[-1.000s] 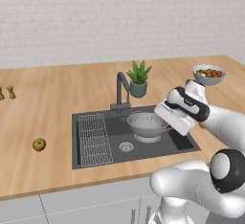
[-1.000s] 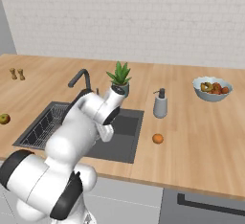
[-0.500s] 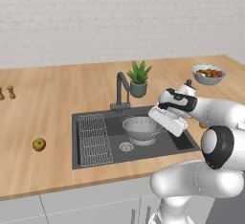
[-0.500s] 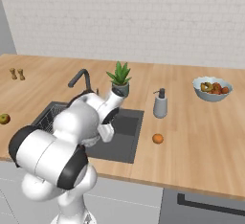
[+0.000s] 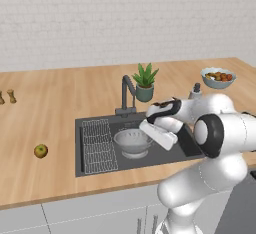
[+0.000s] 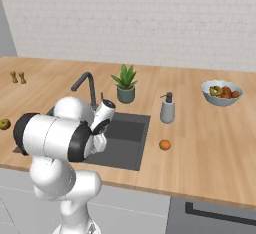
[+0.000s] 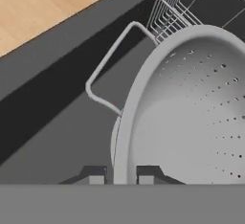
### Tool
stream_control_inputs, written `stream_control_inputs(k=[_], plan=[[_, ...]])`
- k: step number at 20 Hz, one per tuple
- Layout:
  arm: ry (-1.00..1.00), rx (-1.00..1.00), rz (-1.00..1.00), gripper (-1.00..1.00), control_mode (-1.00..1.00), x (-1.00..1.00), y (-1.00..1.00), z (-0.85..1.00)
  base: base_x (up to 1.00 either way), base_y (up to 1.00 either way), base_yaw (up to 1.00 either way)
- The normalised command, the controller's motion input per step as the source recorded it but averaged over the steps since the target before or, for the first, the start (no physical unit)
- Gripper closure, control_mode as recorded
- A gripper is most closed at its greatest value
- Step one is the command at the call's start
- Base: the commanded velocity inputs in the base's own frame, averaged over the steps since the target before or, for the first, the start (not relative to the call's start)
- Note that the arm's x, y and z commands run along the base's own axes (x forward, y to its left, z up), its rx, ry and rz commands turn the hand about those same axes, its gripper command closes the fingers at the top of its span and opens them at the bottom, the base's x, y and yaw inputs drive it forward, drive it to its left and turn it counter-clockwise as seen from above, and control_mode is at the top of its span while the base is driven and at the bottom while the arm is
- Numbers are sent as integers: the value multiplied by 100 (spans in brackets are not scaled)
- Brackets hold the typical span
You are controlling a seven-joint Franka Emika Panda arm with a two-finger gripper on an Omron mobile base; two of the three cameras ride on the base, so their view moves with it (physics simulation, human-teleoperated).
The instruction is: Put the colander in the sink, put the apple, tangerine in the colander, and turn on the sink faucet and pour water over the colander.
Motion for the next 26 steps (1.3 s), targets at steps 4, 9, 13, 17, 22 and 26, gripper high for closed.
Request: stream_control_inputs(k=[4,9,13,17,22,26], plan=[[0,0,0,100,-100,24,35,-47,0,0,0],[0,0,0,100,-100,17,4,-33,0,0,0],[-1,0,0,100,-100,14,-15,-8,0,0,0],[0,0,0,100,-100,0,-19,-1,0,0,0],[0,0,0,100,-100,0,-3,-1,0,0,0],[3,-8,0,100,-100,0,17,-6,0,0,0]])
